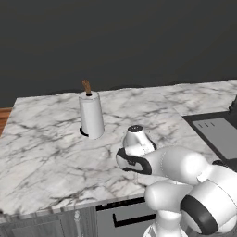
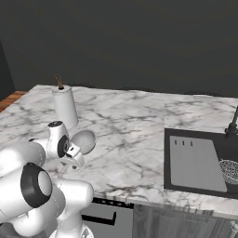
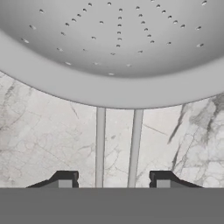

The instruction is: Pick the strainer and strainer and place them in the sink. Then turn on the water.

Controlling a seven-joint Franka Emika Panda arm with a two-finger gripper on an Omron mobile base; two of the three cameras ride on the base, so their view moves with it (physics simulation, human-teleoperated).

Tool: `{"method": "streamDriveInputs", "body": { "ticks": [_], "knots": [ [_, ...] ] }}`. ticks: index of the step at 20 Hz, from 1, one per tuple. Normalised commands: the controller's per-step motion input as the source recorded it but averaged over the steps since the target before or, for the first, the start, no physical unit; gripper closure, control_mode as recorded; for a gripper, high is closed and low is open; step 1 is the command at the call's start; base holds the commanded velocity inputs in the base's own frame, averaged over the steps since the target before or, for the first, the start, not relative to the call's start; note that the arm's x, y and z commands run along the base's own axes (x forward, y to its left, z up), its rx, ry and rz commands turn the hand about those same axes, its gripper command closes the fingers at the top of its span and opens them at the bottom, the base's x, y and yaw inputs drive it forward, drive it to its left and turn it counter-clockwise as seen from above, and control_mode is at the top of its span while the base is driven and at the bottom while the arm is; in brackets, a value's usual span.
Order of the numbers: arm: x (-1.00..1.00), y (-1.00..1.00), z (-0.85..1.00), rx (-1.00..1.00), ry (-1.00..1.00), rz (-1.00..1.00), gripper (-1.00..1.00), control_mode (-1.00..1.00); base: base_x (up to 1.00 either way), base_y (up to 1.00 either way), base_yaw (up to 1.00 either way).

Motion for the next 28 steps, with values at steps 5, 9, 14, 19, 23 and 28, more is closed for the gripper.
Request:
{"method": "streamDriveInputs", "body": {
  "ticks": [5,9,14,19,23,28],
  "knots": [
    [-0.05,-0.01,0.01,0.03,-0.03,0.00,1.00,-1.00,0.00,0.00,0.00],
    [-0.01,-0.14,0.14,0.06,0.00,-0.01,1.00,-1.00,0.00,0.00,0.00],
    [0.00,-0.19,0.30,0.06,0.00,-0.04,1.00,-1.00,0.00,0.00,0.00],
    [0.00,-0.21,0.42,0.04,0.00,-0.09,1.00,-1.00,0.00,0.00,0.00],
    [0.00,-0.23,0.56,0.01,0.00,-0.12,1.00,-1.00,0.00,0.00,0.00],
    [-0.04,-0.22,0.57,0.00,0.00,-0.13,1.00,-1.00,0.00,0.00,0.00]
  ]
}}
